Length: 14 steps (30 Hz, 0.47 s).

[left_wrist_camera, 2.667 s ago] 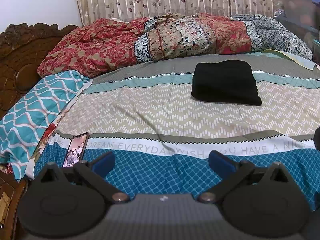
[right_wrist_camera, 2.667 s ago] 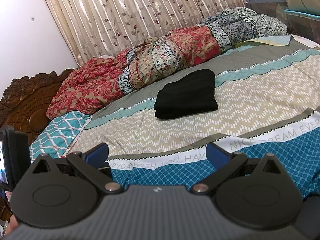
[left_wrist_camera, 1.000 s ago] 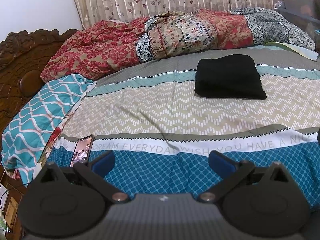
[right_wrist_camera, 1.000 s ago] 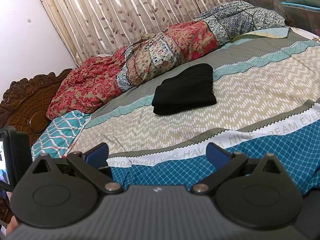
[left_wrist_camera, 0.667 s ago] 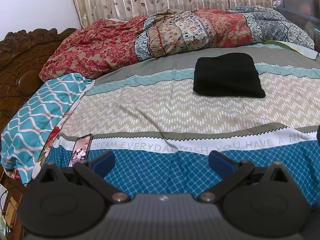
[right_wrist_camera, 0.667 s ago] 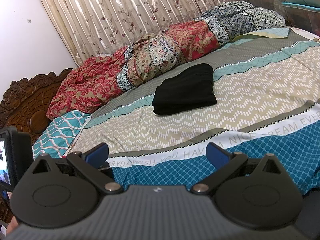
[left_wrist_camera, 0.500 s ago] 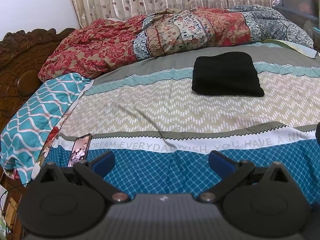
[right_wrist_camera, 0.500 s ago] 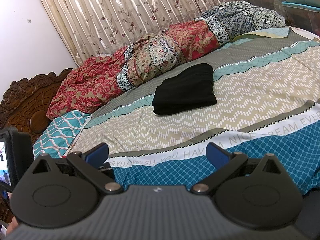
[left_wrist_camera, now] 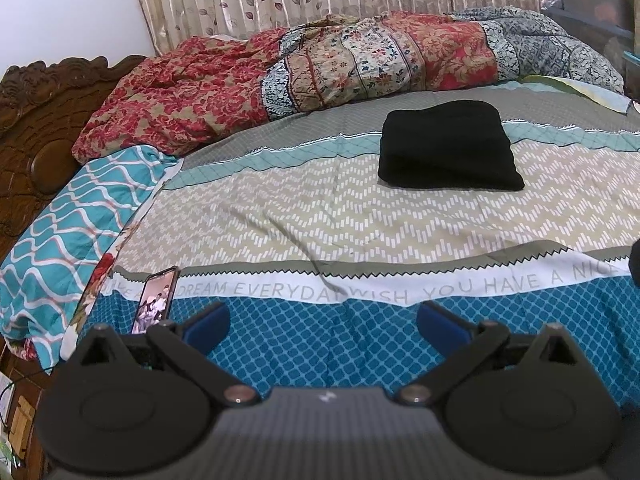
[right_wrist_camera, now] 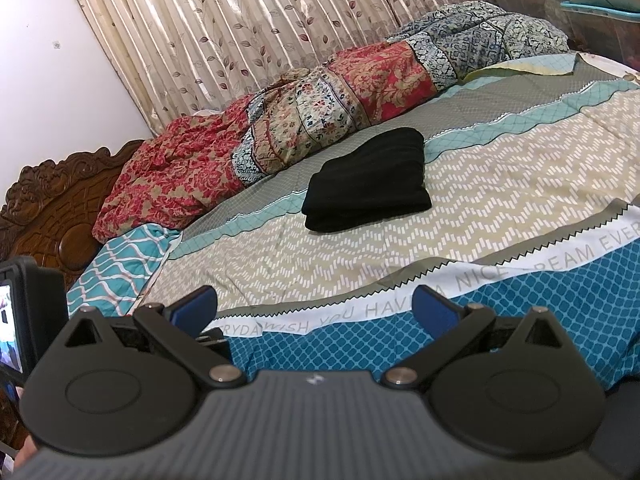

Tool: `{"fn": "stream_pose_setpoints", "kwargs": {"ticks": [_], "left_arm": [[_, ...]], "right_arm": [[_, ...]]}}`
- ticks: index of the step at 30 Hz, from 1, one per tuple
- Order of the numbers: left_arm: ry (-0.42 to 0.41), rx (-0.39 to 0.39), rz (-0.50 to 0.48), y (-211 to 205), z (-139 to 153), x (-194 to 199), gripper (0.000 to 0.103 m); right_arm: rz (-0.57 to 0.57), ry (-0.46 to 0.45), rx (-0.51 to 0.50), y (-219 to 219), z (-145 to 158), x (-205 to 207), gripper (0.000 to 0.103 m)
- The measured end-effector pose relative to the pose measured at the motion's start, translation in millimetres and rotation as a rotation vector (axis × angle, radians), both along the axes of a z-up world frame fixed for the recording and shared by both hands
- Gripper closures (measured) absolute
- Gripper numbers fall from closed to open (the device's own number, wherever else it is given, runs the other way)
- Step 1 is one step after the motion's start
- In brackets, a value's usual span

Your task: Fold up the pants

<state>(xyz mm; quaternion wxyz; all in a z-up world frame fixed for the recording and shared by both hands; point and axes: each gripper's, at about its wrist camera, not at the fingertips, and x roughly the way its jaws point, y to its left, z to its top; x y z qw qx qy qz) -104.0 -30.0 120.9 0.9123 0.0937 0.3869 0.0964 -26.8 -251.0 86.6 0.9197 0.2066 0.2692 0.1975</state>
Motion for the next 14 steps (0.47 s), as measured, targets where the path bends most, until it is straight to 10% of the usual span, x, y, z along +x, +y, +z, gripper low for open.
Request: {"fn": "stream_pose_setpoints", "kwargs": {"ticks": [14], "left_arm": [[-0.051,-0.035,-0.033,2.9,7.5,-5.8,0.000]], "right_arm": [[0.002,0.002,-0.001,-1.8,-1.0,-0.2,0.000]]}}
